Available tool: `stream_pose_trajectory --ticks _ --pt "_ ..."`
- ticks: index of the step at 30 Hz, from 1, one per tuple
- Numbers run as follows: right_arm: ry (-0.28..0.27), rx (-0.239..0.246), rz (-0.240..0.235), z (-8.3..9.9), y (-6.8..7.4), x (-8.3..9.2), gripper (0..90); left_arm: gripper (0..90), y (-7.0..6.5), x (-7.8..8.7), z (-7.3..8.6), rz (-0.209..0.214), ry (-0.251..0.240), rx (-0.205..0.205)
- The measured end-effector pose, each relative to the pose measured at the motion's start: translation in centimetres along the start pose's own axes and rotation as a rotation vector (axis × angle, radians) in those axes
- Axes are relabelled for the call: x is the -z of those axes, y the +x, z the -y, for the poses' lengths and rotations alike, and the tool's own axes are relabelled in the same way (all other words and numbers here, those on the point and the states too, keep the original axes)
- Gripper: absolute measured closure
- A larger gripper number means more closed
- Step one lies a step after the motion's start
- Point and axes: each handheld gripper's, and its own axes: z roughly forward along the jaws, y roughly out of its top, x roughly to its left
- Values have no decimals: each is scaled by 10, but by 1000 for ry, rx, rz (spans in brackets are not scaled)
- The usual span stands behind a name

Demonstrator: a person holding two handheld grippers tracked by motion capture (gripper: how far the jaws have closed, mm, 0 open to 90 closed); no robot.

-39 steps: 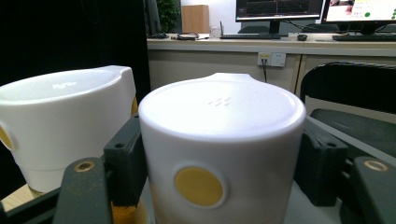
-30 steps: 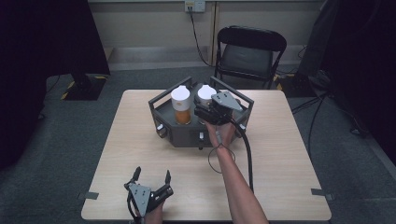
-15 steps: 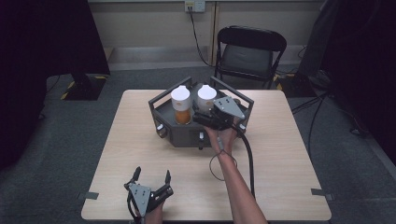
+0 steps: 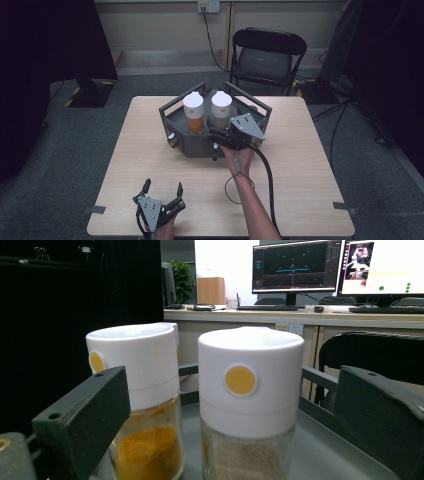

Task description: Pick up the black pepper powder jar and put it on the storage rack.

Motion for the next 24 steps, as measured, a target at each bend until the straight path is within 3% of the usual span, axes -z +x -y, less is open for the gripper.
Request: stream_pose_trajectory --ticks 3,24 --pt "6 -11 -1 1 -1 9 0 8 0 0 0 1 0 -2" --pt "14 42 18 26 -3 47 0 6 0 0 0 1 0 -1"
